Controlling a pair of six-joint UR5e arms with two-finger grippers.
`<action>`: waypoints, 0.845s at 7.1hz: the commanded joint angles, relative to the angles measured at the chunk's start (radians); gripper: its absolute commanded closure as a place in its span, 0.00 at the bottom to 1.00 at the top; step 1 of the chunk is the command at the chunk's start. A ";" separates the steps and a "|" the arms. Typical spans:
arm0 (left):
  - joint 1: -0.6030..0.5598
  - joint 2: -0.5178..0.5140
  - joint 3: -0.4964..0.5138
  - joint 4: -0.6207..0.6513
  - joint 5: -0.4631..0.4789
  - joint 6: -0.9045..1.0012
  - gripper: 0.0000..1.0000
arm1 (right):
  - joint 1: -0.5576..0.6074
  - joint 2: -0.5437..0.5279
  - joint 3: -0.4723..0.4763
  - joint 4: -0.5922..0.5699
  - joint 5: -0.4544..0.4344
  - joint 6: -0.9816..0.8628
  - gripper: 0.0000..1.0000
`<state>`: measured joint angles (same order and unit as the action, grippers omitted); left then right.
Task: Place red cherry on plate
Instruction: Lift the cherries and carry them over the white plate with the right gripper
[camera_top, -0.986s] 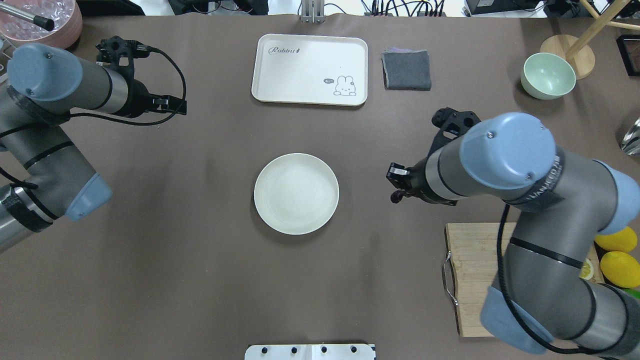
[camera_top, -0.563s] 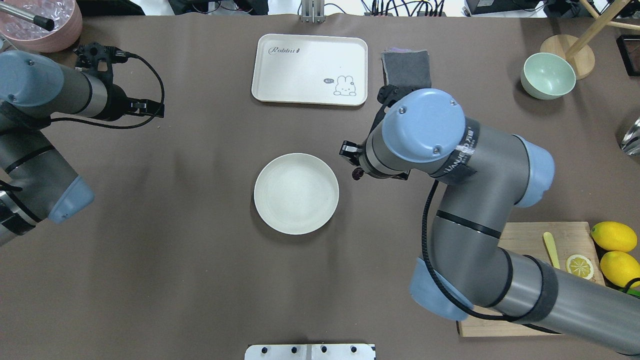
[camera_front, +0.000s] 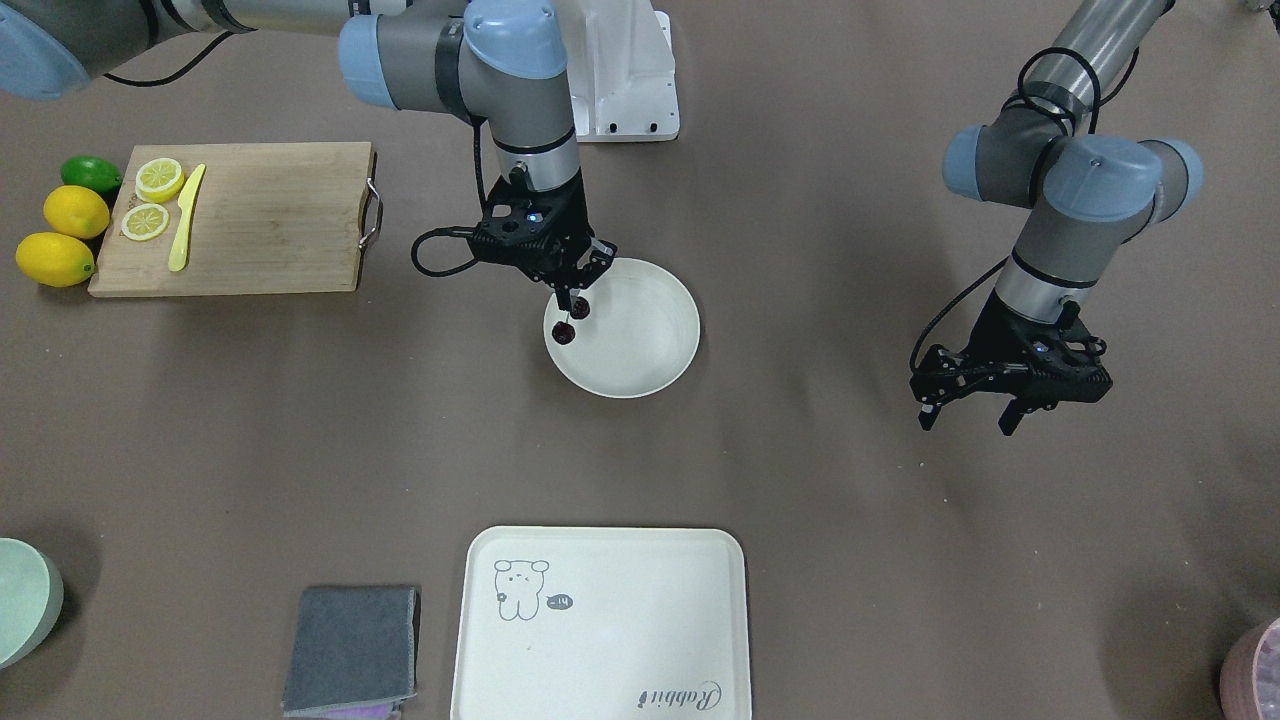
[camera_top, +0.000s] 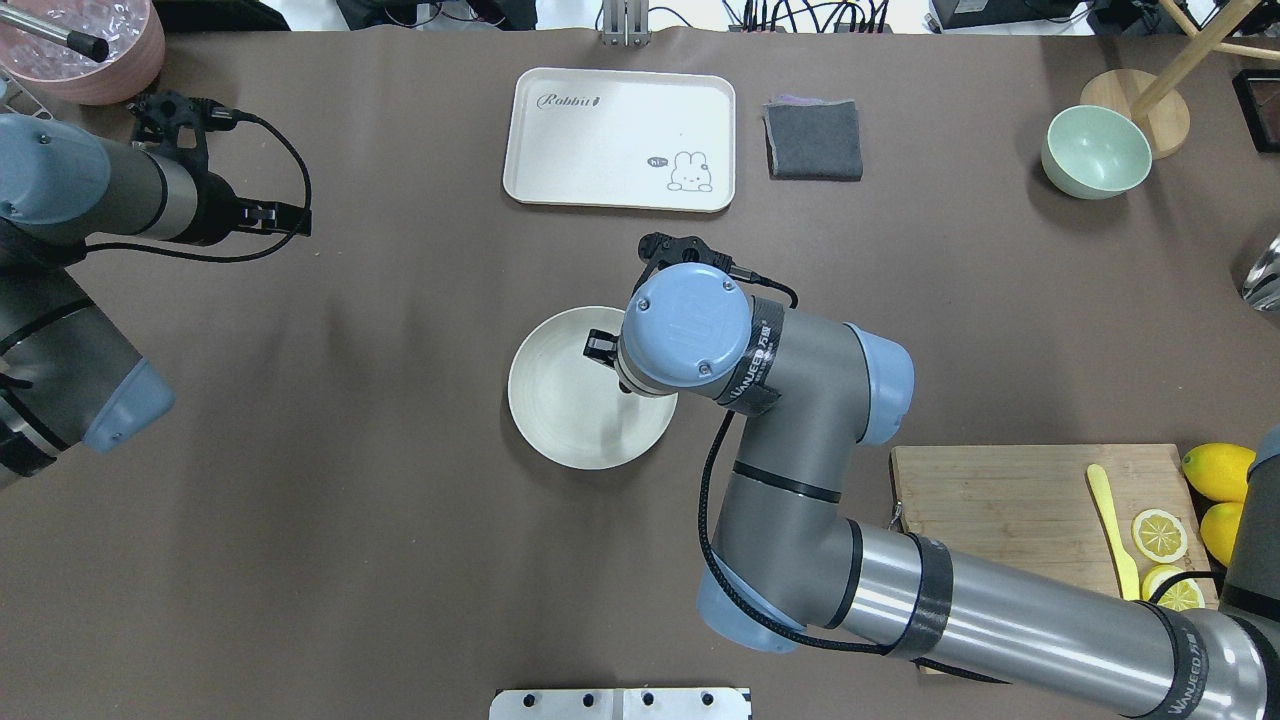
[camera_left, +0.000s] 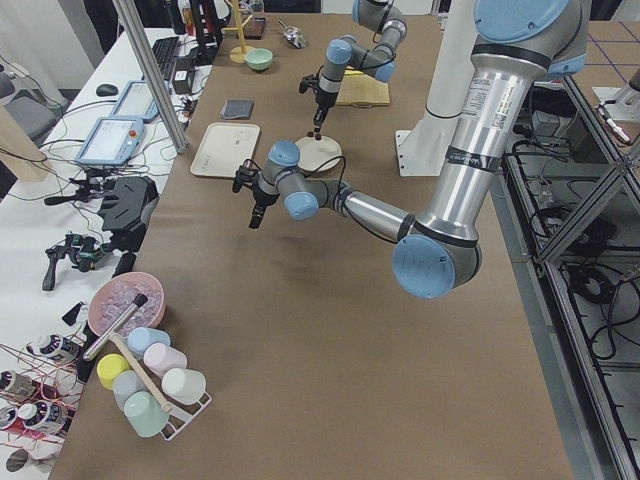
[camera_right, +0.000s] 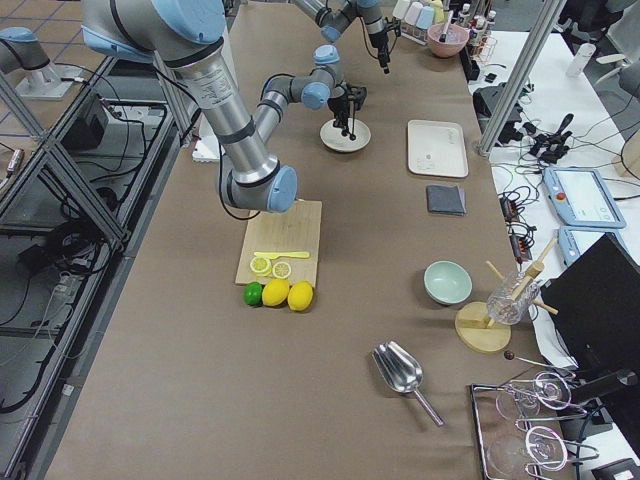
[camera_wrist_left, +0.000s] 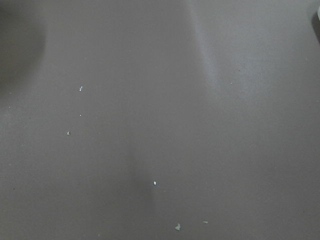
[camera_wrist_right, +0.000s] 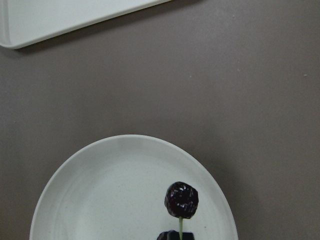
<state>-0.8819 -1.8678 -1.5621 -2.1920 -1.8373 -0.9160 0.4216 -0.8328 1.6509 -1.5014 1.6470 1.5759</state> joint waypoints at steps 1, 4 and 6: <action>0.000 -0.001 0.010 0.000 0.000 0.002 0.02 | -0.036 0.036 -0.022 0.007 -0.006 -0.002 1.00; 0.001 -0.007 0.030 -0.014 0.000 0.000 0.02 | -0.037 0.107 -0.140 0.050 -0.049 -0.007 1.00; 0.001 -0.011 0.030 -0.014 0.000 0.000 0.02 | -0.035 0.107 -0.172 0.079 -0.049 -0.005 0.32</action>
<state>-0.8807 -1.8758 -1.5331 -2.2052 -1.8377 -0.9151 0.3855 -0.7274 1.4958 -1.4378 1.6001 1.5691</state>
